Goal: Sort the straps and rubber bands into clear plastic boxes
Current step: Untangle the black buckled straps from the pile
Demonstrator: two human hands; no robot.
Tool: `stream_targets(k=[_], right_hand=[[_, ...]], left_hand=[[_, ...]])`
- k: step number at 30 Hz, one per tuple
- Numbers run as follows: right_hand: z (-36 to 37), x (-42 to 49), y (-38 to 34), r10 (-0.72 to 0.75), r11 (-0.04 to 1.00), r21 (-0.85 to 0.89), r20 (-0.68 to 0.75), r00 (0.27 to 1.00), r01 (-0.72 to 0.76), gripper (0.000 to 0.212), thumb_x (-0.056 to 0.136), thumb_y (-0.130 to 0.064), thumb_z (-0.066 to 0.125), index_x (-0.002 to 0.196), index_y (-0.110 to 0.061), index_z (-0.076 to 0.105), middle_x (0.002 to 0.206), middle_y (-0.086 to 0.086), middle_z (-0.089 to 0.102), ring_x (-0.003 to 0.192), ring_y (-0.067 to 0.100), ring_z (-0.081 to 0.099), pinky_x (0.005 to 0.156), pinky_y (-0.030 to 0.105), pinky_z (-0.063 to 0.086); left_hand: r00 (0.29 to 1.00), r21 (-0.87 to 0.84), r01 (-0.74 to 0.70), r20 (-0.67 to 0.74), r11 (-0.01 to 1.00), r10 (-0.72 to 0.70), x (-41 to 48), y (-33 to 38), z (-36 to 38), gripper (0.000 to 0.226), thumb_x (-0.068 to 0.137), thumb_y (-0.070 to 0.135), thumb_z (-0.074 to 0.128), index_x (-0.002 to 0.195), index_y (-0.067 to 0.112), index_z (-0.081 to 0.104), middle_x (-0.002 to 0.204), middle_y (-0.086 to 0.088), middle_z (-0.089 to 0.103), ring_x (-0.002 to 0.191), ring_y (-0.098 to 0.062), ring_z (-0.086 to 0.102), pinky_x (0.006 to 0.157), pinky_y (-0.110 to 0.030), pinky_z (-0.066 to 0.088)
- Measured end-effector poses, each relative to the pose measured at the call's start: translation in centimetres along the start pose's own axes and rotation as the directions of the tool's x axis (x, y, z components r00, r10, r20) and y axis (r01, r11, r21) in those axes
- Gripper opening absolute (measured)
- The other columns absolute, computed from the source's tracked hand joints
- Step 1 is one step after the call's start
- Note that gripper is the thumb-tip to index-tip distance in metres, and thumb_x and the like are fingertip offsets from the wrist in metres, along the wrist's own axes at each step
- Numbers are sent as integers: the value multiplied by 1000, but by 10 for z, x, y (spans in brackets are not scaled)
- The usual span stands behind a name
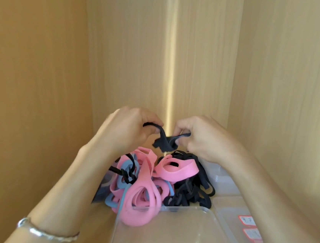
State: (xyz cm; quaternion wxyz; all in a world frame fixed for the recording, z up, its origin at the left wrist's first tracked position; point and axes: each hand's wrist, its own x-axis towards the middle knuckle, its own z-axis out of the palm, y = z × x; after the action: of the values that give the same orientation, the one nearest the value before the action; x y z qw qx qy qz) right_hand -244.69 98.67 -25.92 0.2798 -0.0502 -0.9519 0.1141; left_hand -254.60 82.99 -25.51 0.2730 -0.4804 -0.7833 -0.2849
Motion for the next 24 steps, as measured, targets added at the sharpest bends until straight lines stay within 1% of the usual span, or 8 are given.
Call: stream_targets(k=[4, 7, 9, 13, 16, 19, 22, 24], right_hand=[[0, -3, 2, -43, 975, 219, 346, 937, -36, 9, 82, -13, 74, 82, -21, 71, 82, 3, 73, 74, 22, 65, 71, 37, 52], [-1, -7, 3, -142, 896, 440, 409, 901, -58, 13, 80, -3, 75, 82, -14, 71, 74, 9, 69, 63, 11, 57, 58, 21, 46], [-4, -9, 6, -205, 820, 569, 387, 899, -57, 16, 79, 4, 73, 80, -12, 69, 68, 3, 66, 58, 8, 55, 53, 17, 43], [-9, -11, 4, -284, 619, 786, 239, 928, -13, 14, 74, -3, 70, 74, -17, 68, 63, -3, 66, 48, 4, 53, 47, 15, 41], [-9, -9, -2, -255, 451, 892, 100, 962, 26, 9, 64, -14, 73, 71, -18, 70, 65, 1, 68, 45, 6, 49, 44, 16, 39], [-12, -8, -9, -166, 490, 868, 8, 986, 76, 21, 61, -20, 74, 79, -13, 65, 66, -1, 69, 45, 6, 48, 45, 17, 38], [-15, -8, -14, -67, 529, 842, -84, 994, 107, 29, 58, -25, 75, 79, -13, 59, 64, -2, 68, 47, 8, 48, 46, 17, 40], [-18, -8, -16, -25, 512, 846, -155, 988, 146, 30, 57, -26, 76, 77, -15, 57, 63, -2, 67, 46, 8, 48, 45, 18, 40]], left_hand=[[916, -41, 57, 401, 998, -36, -1, -4, -6, 18, 91, 26, 63, 100, 39, 71, 93, 27, 68, 86, 8, 60, 80, -15, 46], [862, -203, 120, 506, 972, -1, -2, -2, -6, 16, 94, 17, 58, 93, 29, 67, 84, 16, 68, 66, 5, 56, 57, -7, 41], [852, -380, 172, 521, 909, 57, -5, -1, -9, 16, 94, 9, 56, 91, 22, 66, 80, 13, 68, 66, 5, 56, 57, -5, 40], [909, -602, 161, 400, 782, 120, -7, -5, -13, 11, 90, 25, 60, 93, 25, 71, 83, 13, 72, 77, 1, 64, 72, -12, 46], [989, -631, 45, 140, 775, 56, -6, -6, -9, 11, 87, 22, 65, 90, 32, 68, 87, 17, 70, 81, 1, 63, 75, -14, 45], [994, -517, -106, -49, 849, 95, -5, -4, -5, 36, 83, -9, 55, 89, 26, 63, 85, 9, 67, 78, -8, 60, 74, -22, 46], [992, -543, -122, -55, 831, 110, -6, 2, -6, 35, 87, -5, 50, 86, 26, 67, 83, 8, 69, 77, -11, 62, 76, -23, 47], [995, -604, -93, -18, 791, 103, -7, 9, -7, 24, 92, 6, 49, 88, 19, 69, 87, -10, 69, 76, -26, 63, 76, -36, 48]])
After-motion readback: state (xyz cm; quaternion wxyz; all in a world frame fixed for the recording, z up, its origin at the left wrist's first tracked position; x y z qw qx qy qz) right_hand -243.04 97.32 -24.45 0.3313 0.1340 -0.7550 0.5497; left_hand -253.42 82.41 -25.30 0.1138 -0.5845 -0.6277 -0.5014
